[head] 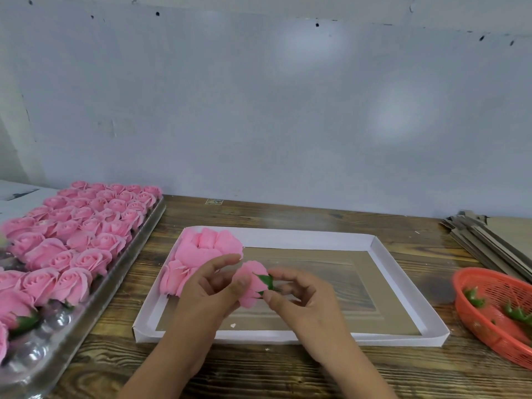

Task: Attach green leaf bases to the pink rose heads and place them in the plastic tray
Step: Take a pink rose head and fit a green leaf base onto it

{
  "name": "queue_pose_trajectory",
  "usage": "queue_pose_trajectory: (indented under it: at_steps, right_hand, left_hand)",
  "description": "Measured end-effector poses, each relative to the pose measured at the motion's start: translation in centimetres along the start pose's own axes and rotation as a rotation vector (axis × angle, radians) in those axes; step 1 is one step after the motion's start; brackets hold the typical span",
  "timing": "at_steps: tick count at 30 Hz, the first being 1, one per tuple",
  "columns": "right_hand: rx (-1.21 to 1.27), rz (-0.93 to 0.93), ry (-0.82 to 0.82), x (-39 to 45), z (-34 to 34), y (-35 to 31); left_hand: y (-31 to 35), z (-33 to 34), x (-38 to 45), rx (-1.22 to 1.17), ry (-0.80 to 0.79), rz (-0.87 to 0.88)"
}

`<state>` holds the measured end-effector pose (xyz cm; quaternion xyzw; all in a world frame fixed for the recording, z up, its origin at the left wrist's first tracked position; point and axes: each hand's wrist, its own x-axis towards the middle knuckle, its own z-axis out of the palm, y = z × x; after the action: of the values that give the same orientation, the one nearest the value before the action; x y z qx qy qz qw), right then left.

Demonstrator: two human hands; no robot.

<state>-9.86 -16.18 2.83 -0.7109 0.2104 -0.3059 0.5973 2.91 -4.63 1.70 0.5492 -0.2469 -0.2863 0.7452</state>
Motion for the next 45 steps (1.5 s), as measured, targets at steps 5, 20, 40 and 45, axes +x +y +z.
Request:
queue_pose_trajectory:
  at_steps: [5,20,40,45]
  right_hand:
    - [0.062,-0.024,0.028,0.1,0.1,0.2]
    - [0.279,0.100,-0.168,0.2,-0.7,0.0]
    - [0.106,0.042,-0.270,0.0,0.0,0.4]
    - [0.121,0.016,-0.350,-0.1,0.1,0.4]
  left_hand:
    - [-0.4,-0.2,0.1,0.047,-0.028,0.041]
    - [-0.3,0.3,-0.2,0.203,-0.080,0.152]
    - [0.9,0.9,-1.2,0.253,-0.122,0.271]
    - [0.4,1.3,-0.9,0.272,-0.214,0.228]
